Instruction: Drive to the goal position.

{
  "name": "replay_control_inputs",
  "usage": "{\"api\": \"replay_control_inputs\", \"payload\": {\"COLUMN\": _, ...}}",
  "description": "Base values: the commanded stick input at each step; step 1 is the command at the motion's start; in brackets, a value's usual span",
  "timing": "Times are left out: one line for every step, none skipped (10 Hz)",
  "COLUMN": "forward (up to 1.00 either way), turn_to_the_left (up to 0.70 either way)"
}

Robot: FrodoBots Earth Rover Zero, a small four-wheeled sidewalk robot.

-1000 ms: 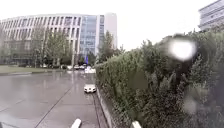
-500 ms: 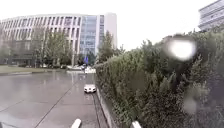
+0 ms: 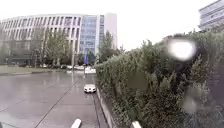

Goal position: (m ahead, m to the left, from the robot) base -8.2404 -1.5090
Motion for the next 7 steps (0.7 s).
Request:
{"api": "replay_control_inputs", "payload": {"forward": 0.06, "turn_to_the_left": 0.0}}
{"api": "replay_control_inputs", "payload": {"forward": 0.06, "turn_to_the_left": 0.0}}
{"api": "replay_control_inputs", "payload": {"forward": 0.06, "turn_to_the_left": 0.0}}
{"api": "replay_control_inputs", "payload": {"forward": 0.06, "turn_to_the_left": 0.0}}
{"api": "replay_control_inputs", "payload": {"forward": 0.06, "turn_to_the_left": 0.0}}
{"api": "replay_control_inputs", "payload": {"forward": 0.07, "turn_to_the_left": 0.0}}
{"api": "replay_control_inputs", "payload": {"forward": 0.07, "turn_to_the_left": 0.0}}
